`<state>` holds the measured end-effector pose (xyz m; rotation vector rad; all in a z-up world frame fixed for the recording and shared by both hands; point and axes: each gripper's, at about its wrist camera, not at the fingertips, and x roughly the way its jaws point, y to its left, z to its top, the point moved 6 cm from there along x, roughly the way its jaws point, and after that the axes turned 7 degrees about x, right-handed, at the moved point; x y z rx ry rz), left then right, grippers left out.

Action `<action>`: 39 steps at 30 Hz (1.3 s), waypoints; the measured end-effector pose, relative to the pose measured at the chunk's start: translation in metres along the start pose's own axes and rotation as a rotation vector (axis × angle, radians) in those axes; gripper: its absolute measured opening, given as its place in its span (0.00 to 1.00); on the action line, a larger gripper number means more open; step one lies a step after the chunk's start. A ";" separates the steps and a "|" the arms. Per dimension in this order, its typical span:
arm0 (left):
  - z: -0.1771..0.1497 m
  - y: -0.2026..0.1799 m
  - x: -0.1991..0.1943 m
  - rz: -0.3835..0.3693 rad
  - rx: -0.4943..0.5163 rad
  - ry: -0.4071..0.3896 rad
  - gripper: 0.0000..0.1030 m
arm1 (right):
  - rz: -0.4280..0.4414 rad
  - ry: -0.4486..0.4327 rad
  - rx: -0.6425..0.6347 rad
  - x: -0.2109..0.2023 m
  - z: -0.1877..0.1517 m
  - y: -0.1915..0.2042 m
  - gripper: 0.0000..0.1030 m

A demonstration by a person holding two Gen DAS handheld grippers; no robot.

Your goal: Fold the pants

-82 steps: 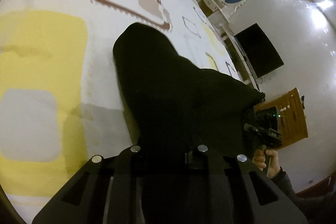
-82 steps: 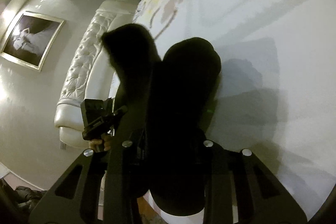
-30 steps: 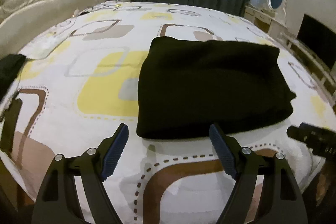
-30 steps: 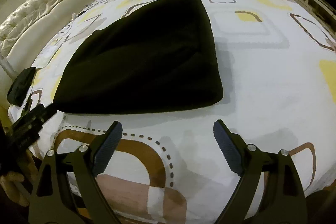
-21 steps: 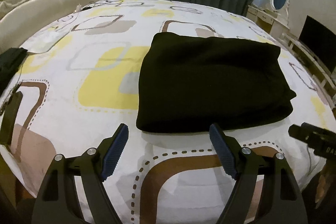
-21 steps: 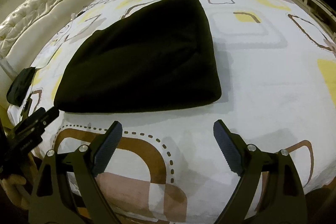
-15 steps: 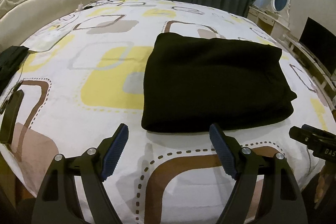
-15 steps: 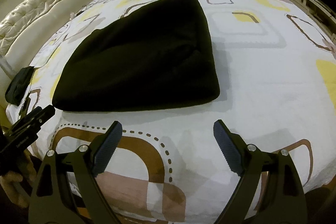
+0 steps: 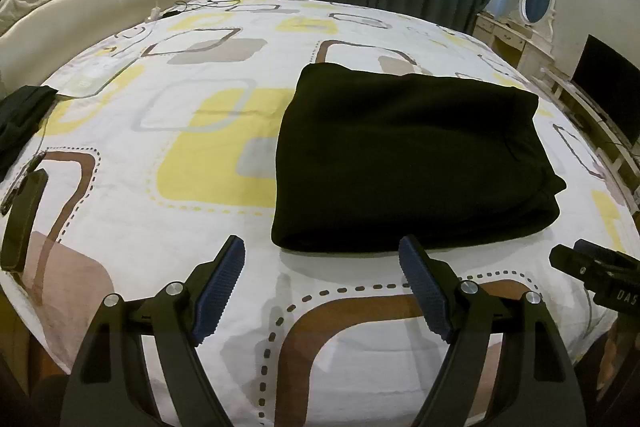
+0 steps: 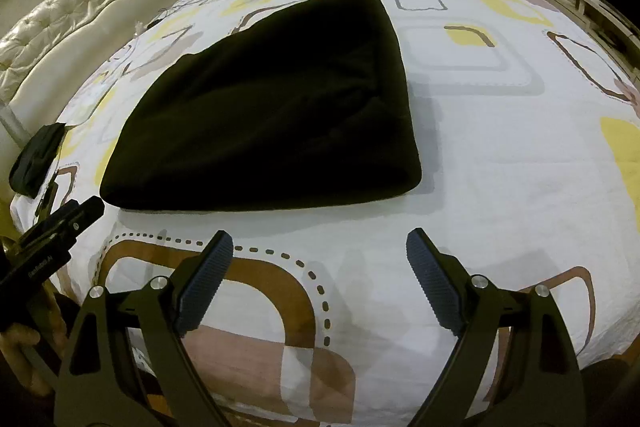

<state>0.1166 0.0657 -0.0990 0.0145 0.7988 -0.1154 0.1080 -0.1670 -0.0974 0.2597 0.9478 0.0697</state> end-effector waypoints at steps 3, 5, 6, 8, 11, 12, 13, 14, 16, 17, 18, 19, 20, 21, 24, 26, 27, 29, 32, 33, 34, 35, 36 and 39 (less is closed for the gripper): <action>0.000 0.000 0.000 0.007 0.002 0.004 0.76 | 0.001 0.002 0.001 -0.001 -0.001 0.001 0.86; 0.000 0.000 0.000 0.009 0.001 0.006 0.76 | 0.003 0.003 0.002 -0.001 -0.001 0.001 0.86; -0.001 0.000 0.001 0.013 0.001 0.008 0.76 | 0.003 0.005 0.002 0.000 -0.001 0.001 0.86; -0.001 0.000 0.001 0.014 0.000 0.012 0.76 | 0.004 0.005 0.003 0.000 -0.001 0.001 0.86; -0.001 0.001 0.001 0.018 -0.001 0.014 0.76 | 0.005 0.005 0.004 0.000 -0.001 0.001 0.86; -0.001 0.001 0.001 0.018 -0.001 0.016 0.76 | 0.006 0.005 0.005 0.000 -0.001 0.002 0.86; -0.001 0.001 0.001 0.019 0.000 0.017 0.76 | 0.007 0.005 0.005 0.000 -0.002 0.002 0.86; -0.001 0.001 0.001 0.021 0.000 0.017 0.76 | 0.007 0.005 0.005 0.000 -0.002 0.002 0.86; -0.001 0.000 0.000 0.021 0.001 0.017 0.76 | 0.009 0.008 0.006 0.000 -0.002 0.003 0.86; -0.001 0.000 0.000 0.022 0.001 0.017 0.76 | 0.010 0.008 0.006 0.000 -0.002 0.003 0.86; -0.001 -0.001 0.000 0.018 0.003 0.018 0.76 | 0.009 0.006 0.007 0.000 -0.002 0.003 0.86; -0.001 -0.001 0.000 0.016 0.005 0.018 0.76 | 0.010 0.007 0.007 0.000 -0.002 0.003 0.86; -0.001 -0.002 0.000 0.017 0.008 0.018 0.76 | 0.010 0.010 0.005 0.000 -0.002 0.003 0.86; -0.001 -0.002 -0.001 0.022 0.011 0.015 0.76 | 0.011 0.009 0.006 0.000 -0.002 0.003 0.86; -0.001 -0.003 -0.001 0.026 0.018 0.016 0.76 | 0.012 0.009 0.007 -0.001 -0.003 0.003 0.86; -0.001 -0.002 0.000 0.028 0.018 0.018 0.76 | 0.012 0.008 0.009 -0.001 -0.003 0.004 0.86; -0.001 -0.002 0.000 0.028 0.017 0.019 0.76 | 0.013 0.009 0.009 -0.001 -0.003 0.004 0.86; -0.001 -0.002 0.000 0.028 0.015 0.017 0.76 | 0.014 0.010 0.009 -0.001 -0.004 0.005 0.86; 0.000 -0.002 0.000 0.039 0.023 0.018 0.77 | 0.015 0.010 0.010 -0.002 -0.005 0.006 0.86; 0.001 -0.002 -0.001 0.052 0.032 0.018 0.77 | 0.016 0.011 0.010 -0.002 -0.005 0.006 0.86; 0.001 -0.003 -0.001 0.058 0.039 0.019 0.77 | 0.016 0.011 0.010 -0.002 -0.006 0.007 0.86; 0.001 -0.004 0.000 0.064 0.048 0.028 0.77 | 0.017 0.010 0.011 -0.002 -0.005 0.006 0.86; 0.001 -0.003 0.001 0.070 0.050 0.039 0.77 | 0.018 0.011 0.011 -0.002 -0.005 0.007 0.86; 0.001 0.001 0.002 0.098 0.032 0.050 0.80 | 0.021 0.012 0.010 -0.002 -0.006 0.008 0.86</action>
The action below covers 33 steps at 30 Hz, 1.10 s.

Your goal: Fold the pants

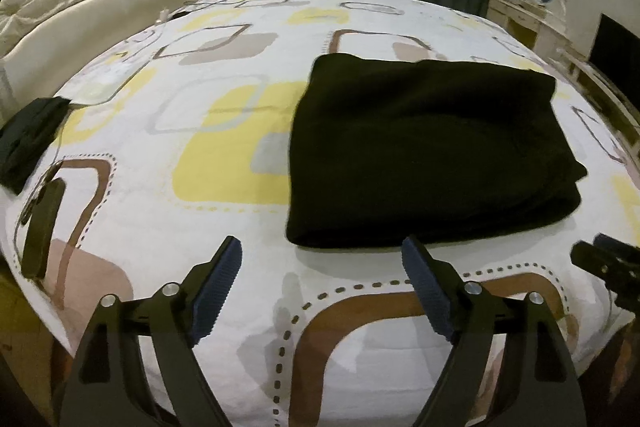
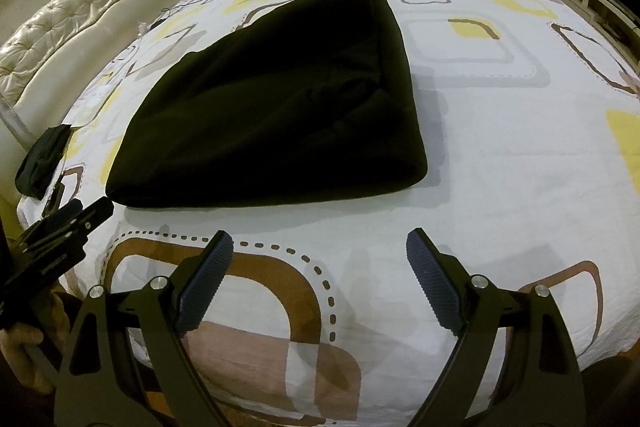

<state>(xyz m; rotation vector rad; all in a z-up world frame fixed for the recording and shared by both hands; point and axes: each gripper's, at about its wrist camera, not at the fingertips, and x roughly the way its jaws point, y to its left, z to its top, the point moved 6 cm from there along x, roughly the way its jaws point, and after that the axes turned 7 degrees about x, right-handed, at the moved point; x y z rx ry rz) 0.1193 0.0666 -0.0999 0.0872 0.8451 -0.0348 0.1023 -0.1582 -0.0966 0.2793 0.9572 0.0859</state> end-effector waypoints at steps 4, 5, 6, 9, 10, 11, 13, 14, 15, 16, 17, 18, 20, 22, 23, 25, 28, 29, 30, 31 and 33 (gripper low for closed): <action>0.003 0.000 -0.005 0.016 0.022 -0.029 0.81 | 0.003 0.002 0.002 0.001 -0.001 0.001 0.86; 0.004 0.000 -0.007 0.022 0.030 -0.044 0.83 | 0.001 0.000 0.002 0.000 0.000 0.000 0.86; 0.006 -0.001 -0.010 0.021 0.036 -0.060 0.84 | 0.001 0.001 0.002 0.000 -0.001 0.001 0.86; 0.011 -0.004 -0.013 0.001 0.049 -0.077 0.84 | 0.002 0.002 0.002 0.000 -0.002 0.001 0.86; 0.012 -0.004 -0.013 -0.005 0.052 -0.077 0.84 | 0.002 0.002 0.002 0.000 -0.002 0.002 0.86; 0.013 -0.006 -0.013 -0.011 0.056 -0.075 0.84 | 0.003 0.003 0.002 0.000 -0.002 0.002 0.86; 0.015 -0.010 -0.011 -0.036 0.064 -0.069 0.84 | 0.004 0.004 0.003 0.000 -0.003 0.003 0.86; 0.015 -0.012 -0.012 -0.044 0.064 -0.070 0.84 | 0.005 0.004 0.004 0.000 -0.003 0.002 0.86; 0.016 -0.013 -0.012 -0.055 0.059 -0.073 0.84 | 0.004 0.004 0.004 0.000 -0.003 0.003 0.86; 0.017 -0.014 -0.013 -0.065 0.057 -0.079 0.85 | 0.003 0.005 0.005 0.000 -0.004 0.003 0.86; 0.017 -0.016 -0.014 -0.073 0.057 -0.087 0.86 | 0.005 0.006 0.006 0.000 -0.004 0.003 0.86; 0.018 -0.017 -0.016 -0.078 0.056 -0.096 0.87 | 0.005 0.006 0.008 0.001 -0.004 0.003 0.86; 0.019 -0.018 -0.018 -0.073 0.054 -0.102 0.87 | 0.007 0.008 0.012 0.000 -0.006 0.003 0.86; 0.021 -0.016 -0.019 -0.044 0.038 -0.108 0.87 | 0.008 0.010 0.014 0.001 -0.006 0.003 0.86; 0.021 -0.014 -0.020 -0.021 0.026 -0.109 0.87 | 0.008 0.012 0.015 0.001 -0.006 0.003 0.86; 0.020 -0.007 -0.016 0.034 -0.009 -0.078 0.87 | 0.011 0.014 0.016 0.002 -0.006 0.003 0.86; 0.023 -0.005 -0.011 0.010 0.012 -0.064 0.87 | 0.010 0.012 0.018 0.001 -0.006 0.003 0.86; 0.025 -0.003 -0.011 0.019 0.018 -0.076 0.87 | 0.013 0.008 0.024 0.000 -0.006 0.003 0.86; 0.028 0.000 -0.012 0.028 0.028 -0.094 0.87 | 0.015 0.006 0.028 -0.001 -0.004 0.001 0.86; 0.031 0.005 -0.012 0.034 0.029 -0.106 0.87 | 0.019 0.002 0.032 -0.001 -0.001 -0.002 0.86; 0.036 0.020 -0.006 0.041 0.016 -0.103 0.87 | 0.027 -0.022 0.050 -0.007 0.008 -0.008 0.86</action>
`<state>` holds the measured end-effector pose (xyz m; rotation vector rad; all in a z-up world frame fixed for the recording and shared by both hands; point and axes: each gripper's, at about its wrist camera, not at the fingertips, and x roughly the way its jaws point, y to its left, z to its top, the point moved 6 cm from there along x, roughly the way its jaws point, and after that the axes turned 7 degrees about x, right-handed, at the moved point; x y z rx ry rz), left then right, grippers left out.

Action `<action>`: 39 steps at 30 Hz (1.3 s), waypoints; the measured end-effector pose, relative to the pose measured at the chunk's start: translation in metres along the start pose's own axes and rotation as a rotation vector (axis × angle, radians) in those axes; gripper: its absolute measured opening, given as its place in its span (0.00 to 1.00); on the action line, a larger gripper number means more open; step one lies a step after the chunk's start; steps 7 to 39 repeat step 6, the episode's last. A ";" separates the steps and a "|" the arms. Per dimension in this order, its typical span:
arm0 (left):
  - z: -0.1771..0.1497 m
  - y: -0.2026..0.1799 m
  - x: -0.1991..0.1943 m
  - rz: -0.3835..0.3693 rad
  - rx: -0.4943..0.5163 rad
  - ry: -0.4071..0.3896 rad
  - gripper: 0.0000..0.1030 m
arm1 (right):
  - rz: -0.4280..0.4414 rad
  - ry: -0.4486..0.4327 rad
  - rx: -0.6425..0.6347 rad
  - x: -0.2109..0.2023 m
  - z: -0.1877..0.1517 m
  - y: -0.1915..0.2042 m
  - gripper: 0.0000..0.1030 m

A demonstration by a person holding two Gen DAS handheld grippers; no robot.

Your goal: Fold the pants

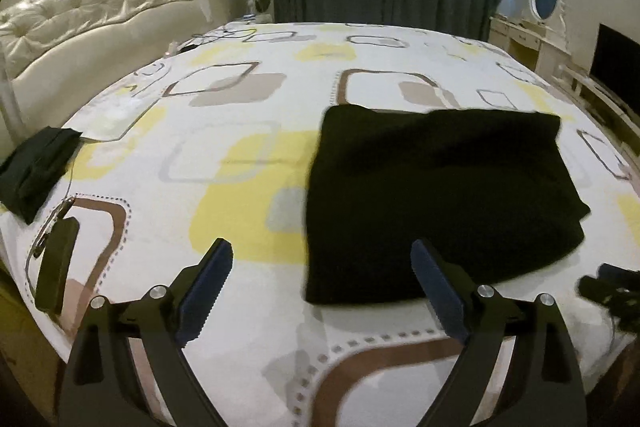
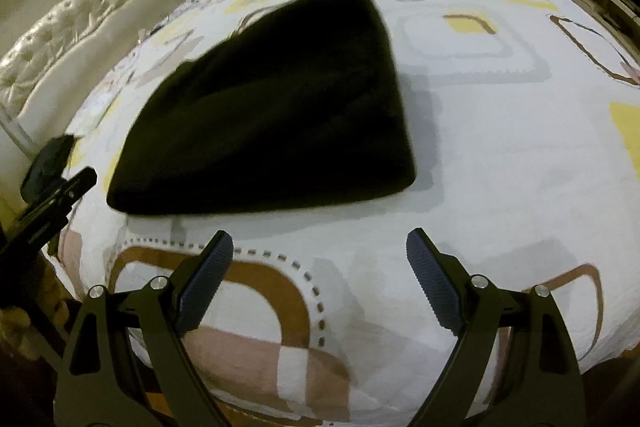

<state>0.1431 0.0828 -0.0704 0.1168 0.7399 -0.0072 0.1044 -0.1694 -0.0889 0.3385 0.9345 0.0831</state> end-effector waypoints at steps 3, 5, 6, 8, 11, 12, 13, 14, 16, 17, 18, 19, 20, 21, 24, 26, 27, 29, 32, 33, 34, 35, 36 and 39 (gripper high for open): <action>0.004 0.028 0.017 0.009 -0.020 0.020 0.87 | 0.000 -0.049 0.015 -0.007 0.023 -0.021 0.89; 0.010 0.049 0.026 0.056 -0.017 0.010 0.87 | -0.032 -0.079 0.024 -0.009 0.042 -0.045 0.92; 0.014 0.065 0.034 0.073 -0.018 0.008 0.87 | -0.044 -0.094 0.030 -0.010 0.052 -0.059 0.92; 0.014 0.065 0.034 0.073 -0.018 0.008 0.87 | -0.044 -0.094 0.030 -0.010 0.052 -0.059 0.92; 0.014 0.065 0.034 0.073 -0.018 0.008 0.87 | -0.044 -0.094 0.030 -0.010 0.052 -0.059 0.92; 0.014 0.065 0.034 0.073 -0.018 0.008 0.87 | -0.044 -0.094 0.030 -0.010 0.052 -0.059 0.92; 0.014 0.065 0.034 0.073 -0.018 0.008 0.87 | -0.044 -0.094 0.030 -0.010 0.052 -0.059 0.92; 0.014 0.065 0.034 0.073 -0.018 0.008 0.87 | -0.044 -0.094 0.030 -0.010 0.052 -0.059 0.92; 0.014 0.065 0.034 0.073 -0.018 0.008 0.87 | -0.044 -0.094 0.030 -0.010 0.052 -0.059 0.92; 0.014 0.065 0.034 0.073 -0.018 0.008 0.87 | -0.044 -0.094 0.030 -0.010 0.052 -0.059 0.92; 0.014 0.065 0.034 0.073 -0.018 0.008 0.87 | -0.044 -0.094 0.030 -0.010 0.052 -0.059 0.92; 0.014 0.065 0.034 0.073 -0.018 0.008 0.87 | -0.044 -0.094 0.030 -0.010 0.052 -0.059 0.92; 0.014 0.065 0.034 0.073 -0.018 0.008 0.87 | -0.044 -0.094 0.030 -0.010 0.052 -0.059 0.92; 0.014 0.065 0.034 0.073 -0.018 0.008 0.87 | -0.044 -0.094 0.030 -0.010 0.052 -0.059 0.92; 0.014 0.065 0.034 0.073 -0.018 0.008 0.87 | -0.044 -0.094 0.030 -0.010 0.052 -0.059 0.92; 0.014 0.065 0.034 0.073 -0.018 0.008 0.87 | -0.044 -0.094 0.030 -0.010 0.052 -0.059 0.92; 0.014 0.065 0.034 0.073 -0.018 0.008 0.87 | -0.044 -0.094 0.030 -0.010 0.052 -0.059 0.92; 0.014 0.065 0.034 0.073 -0.018 0.008 0.87 | -0.044 -0.094 0.030 -0.010 0.052 -0.059 0.92; 0.014 0.065 0.034 0.073 -0.018 0.008 0.87 | -0.044 -0.094 0.030 -0.010 0.052 -0.059 0.92; 0.014 0.065 0.034 0.073 -0.018 0.008 0.87 | -0.044 -0.094 0.030 -0.010 0.052 -0.059 0.92; 0.014 0.065 0.034 0.073 -0.018 0.008 0.87 | -0.044 -0.094 0.030 -0.010 0.052 -0.059 0.92; 0.014 0.065 0.034 0.073 -0.018 0.008 0.87 | -0.044 -0.094 0.030 -0.010 0.052 -0.059 0.92; 0.014 0.065 0.034 0.073 -0.018 0.008 0.87 | -0.044 -0.094 0.030 -0.010 0.052 -0.059 0.92; 0.014 0.065 0.034 0.073 -0.018 0.008 0.87 | -0.044 -0.094 0.030 -0.010 0.052 -0.059 0.92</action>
